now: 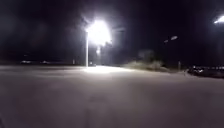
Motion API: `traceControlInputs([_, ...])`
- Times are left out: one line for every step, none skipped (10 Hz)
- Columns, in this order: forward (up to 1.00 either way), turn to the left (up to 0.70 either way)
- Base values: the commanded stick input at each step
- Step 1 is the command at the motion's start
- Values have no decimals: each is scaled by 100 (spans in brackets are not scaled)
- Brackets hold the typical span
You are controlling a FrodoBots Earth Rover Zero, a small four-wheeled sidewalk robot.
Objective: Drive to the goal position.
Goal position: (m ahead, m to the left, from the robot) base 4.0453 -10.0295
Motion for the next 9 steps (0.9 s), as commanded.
traceControlInputs([70,0])
traceControlInputs([70,0])
traceControlInputs([70,0])
traceControlInputs([70,0])
traceControlInputs([70,0])
traceControlInputs([70,0])
traceControlInputs([70,0])
traceControlInputs([70,0])
traceControlInputs([70,0])
